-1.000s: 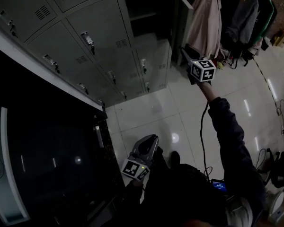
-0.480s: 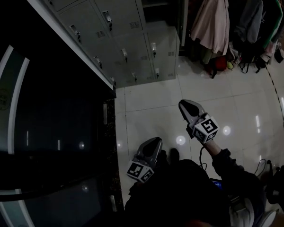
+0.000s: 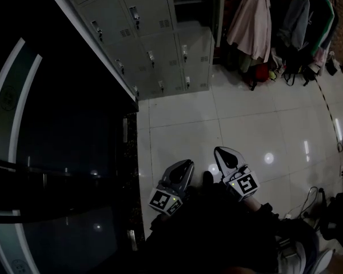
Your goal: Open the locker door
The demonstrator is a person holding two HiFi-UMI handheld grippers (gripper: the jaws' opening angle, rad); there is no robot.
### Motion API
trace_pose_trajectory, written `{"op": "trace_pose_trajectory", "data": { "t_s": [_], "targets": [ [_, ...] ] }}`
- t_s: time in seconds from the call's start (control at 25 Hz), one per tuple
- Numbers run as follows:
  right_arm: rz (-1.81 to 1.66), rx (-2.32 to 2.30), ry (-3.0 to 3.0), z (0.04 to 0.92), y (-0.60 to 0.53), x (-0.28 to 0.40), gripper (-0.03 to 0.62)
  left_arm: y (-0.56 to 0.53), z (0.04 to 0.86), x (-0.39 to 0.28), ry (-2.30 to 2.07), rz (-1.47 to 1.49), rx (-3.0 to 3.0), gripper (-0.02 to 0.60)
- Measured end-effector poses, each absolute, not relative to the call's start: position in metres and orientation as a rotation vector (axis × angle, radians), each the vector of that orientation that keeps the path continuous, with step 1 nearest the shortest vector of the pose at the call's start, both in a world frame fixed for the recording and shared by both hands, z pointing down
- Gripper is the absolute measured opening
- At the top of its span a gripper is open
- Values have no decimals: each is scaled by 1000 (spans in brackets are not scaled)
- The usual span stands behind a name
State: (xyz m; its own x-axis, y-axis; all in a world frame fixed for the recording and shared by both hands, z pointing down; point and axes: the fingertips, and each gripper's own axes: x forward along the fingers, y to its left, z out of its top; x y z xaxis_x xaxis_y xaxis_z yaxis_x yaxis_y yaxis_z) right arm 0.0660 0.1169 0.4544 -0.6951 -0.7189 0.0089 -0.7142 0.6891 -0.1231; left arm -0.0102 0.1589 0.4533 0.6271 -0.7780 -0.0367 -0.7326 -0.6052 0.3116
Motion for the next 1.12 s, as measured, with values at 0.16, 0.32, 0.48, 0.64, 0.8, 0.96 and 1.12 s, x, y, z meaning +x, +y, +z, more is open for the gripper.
{"op": "trace_pose_trajectory", "data": {
  "t_s": [0.16,0.32,0.48,0.64,0.8,0.96,1.12],
  "targets": [
    [-198,-1213,2833,453,145,48,0,188,458,-18,-1188,-249,2588,48],
    [-203,-1234,2815,454,165,39,0,204,460,-29,-1171,-249,2599,46],
    [-198,-1242,2825,456,179,34,0,218,462,-37,-1178,-250,2604,48],
    [-174,-1231,2838,451,182,25,0,224,461,-48,-1196,-267,2592,46],
    [-148,-1227,2837,444,180,21,0,225,459,-52,-1205,-283,2597,46],
    [-134,-1224,2832,442,181,20,0,224,454,-55,-1209,-310,2606,46],
    [-132,-1208,2837,445,182,16,0,225,455,-55,-1208,-324,2607,46]
  ]
}}
